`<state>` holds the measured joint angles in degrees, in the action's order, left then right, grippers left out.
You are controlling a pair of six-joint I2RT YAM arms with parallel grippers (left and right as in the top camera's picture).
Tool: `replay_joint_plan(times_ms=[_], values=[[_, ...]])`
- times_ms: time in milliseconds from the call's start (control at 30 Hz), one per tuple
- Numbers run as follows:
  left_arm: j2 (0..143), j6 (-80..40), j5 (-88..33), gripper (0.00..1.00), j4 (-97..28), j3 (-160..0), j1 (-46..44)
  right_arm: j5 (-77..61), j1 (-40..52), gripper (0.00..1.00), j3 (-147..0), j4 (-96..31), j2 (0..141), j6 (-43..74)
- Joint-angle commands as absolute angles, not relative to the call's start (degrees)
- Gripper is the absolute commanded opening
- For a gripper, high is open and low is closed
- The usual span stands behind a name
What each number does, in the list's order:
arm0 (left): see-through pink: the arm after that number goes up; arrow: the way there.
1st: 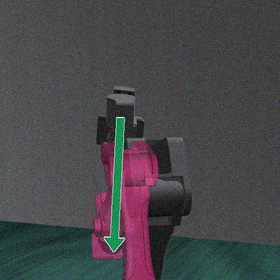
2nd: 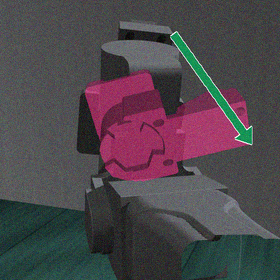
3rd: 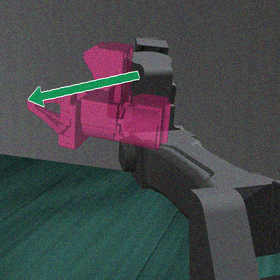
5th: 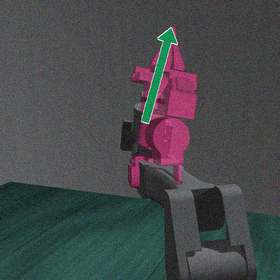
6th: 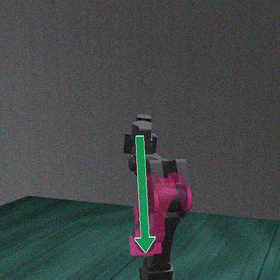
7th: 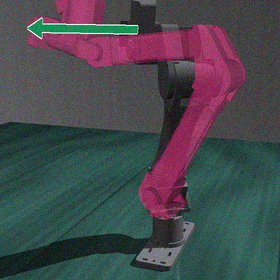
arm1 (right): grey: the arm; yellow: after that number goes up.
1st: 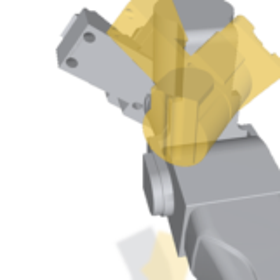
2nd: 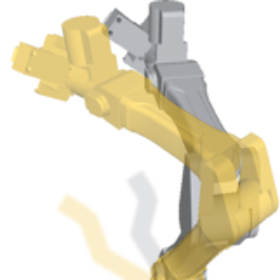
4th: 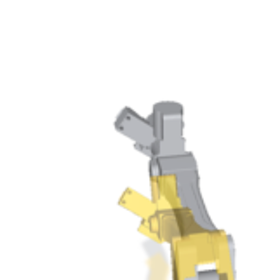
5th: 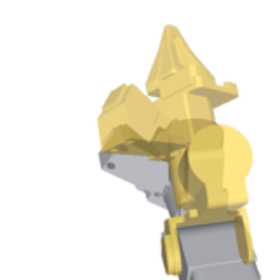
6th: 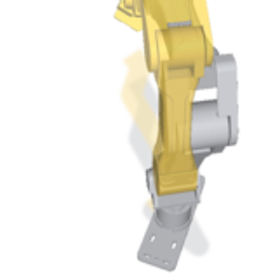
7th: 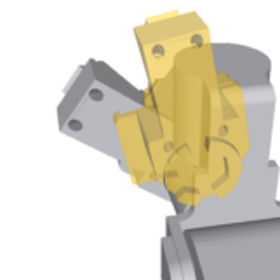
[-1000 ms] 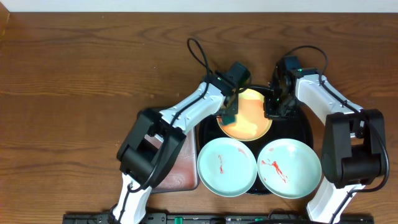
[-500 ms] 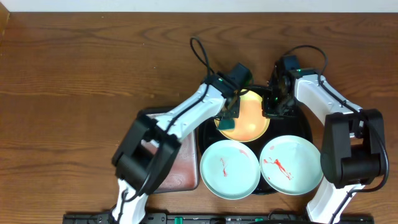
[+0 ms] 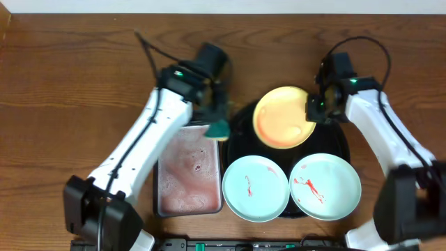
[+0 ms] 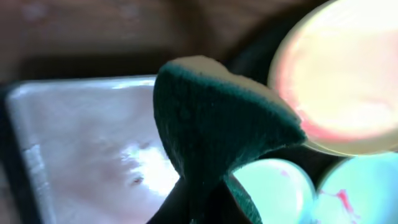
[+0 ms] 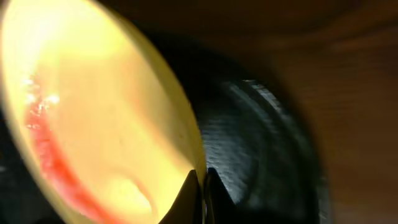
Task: Clean dirty plates on tray and stack at the side
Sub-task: 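Return the sponge to the tray with the left gripper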
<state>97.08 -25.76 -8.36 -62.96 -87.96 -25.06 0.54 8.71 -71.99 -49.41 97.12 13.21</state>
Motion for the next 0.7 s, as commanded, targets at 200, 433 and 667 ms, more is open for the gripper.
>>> replay_joint_plan(times_ms=[200, 433, 667], values=[[97.3, -20.3, -5.5, 0.08, -67.0, -79.0, -17.6, 26.9, 19.9, 0.01, -72.1, -51.4, 85.0, 13.3], [97.2, -20.1, -5.3, 0.08, -65.3, -72.1, -14.0, 41.0, 28.2, 0.01, -72.1, -53.8, 83.8, 11.5], [92.6, -19.1, -5.3, 0.32, -65.3, -71.9, -12.8, 47.9, 35.0, 0.01, -72.1, -56.4, 83.8, 8.5]])
